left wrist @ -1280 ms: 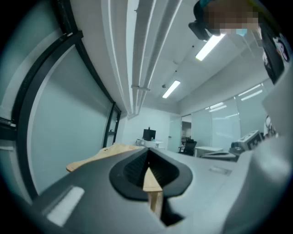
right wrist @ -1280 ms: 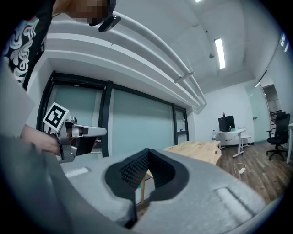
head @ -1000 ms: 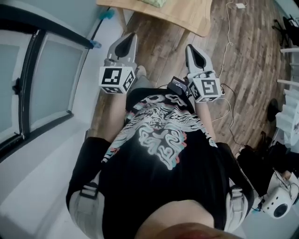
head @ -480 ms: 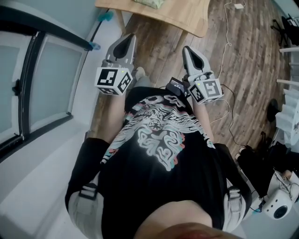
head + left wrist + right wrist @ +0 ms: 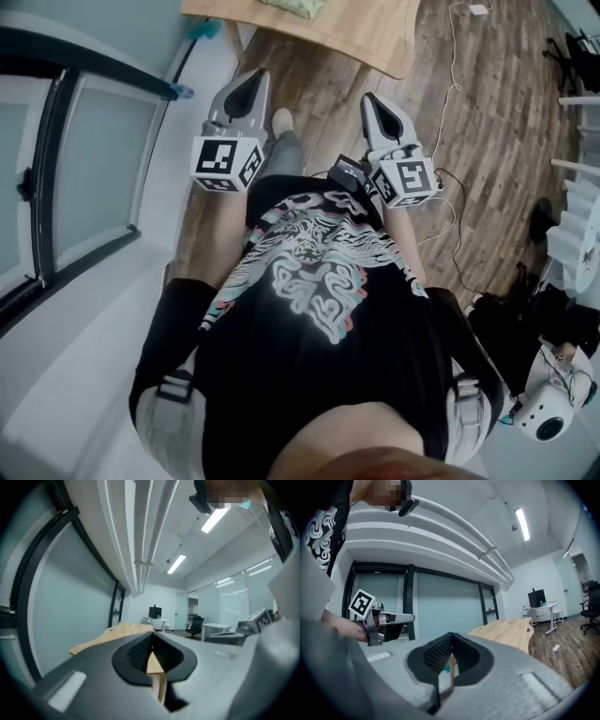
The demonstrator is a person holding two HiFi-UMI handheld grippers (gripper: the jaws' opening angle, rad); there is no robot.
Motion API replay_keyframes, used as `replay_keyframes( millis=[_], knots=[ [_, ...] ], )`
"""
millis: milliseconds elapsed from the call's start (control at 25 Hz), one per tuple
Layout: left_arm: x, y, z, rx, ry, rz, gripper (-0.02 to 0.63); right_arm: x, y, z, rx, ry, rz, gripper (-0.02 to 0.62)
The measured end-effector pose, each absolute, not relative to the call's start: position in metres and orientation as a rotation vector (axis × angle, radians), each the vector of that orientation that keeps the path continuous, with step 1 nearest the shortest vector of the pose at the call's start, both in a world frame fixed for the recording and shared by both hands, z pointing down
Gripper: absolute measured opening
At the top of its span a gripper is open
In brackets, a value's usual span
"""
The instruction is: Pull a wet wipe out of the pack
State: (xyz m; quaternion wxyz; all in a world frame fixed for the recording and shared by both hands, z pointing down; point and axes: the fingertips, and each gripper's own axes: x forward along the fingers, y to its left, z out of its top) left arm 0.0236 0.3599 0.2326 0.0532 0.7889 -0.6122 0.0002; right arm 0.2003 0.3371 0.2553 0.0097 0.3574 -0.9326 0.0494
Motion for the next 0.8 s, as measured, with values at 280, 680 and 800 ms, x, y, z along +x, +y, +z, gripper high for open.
replay_keyframes(
  millis=[280, 680, 800],
  knots=[
    [-0.006, 0.297, 0.244, 2.356, -1.909, 0.046, -0.012, 0.181, 0.274, 0.252, 1.128, -2.903, 0.100, -0.002],
    [-0.046, 0.176, 0.250, 2.421, -1.900, 0.225, -0.012, 0.138, 0.162, 0.255, 1.194, -2.825, 0.126, -0.002],
    [-0.056, 0.144, 0.255, 2.455, -1.863, 0.282, -0.012, 0.125, 0.134, 0.255, 1.231, -2.794, 0.097, -0.002]
  ],
)
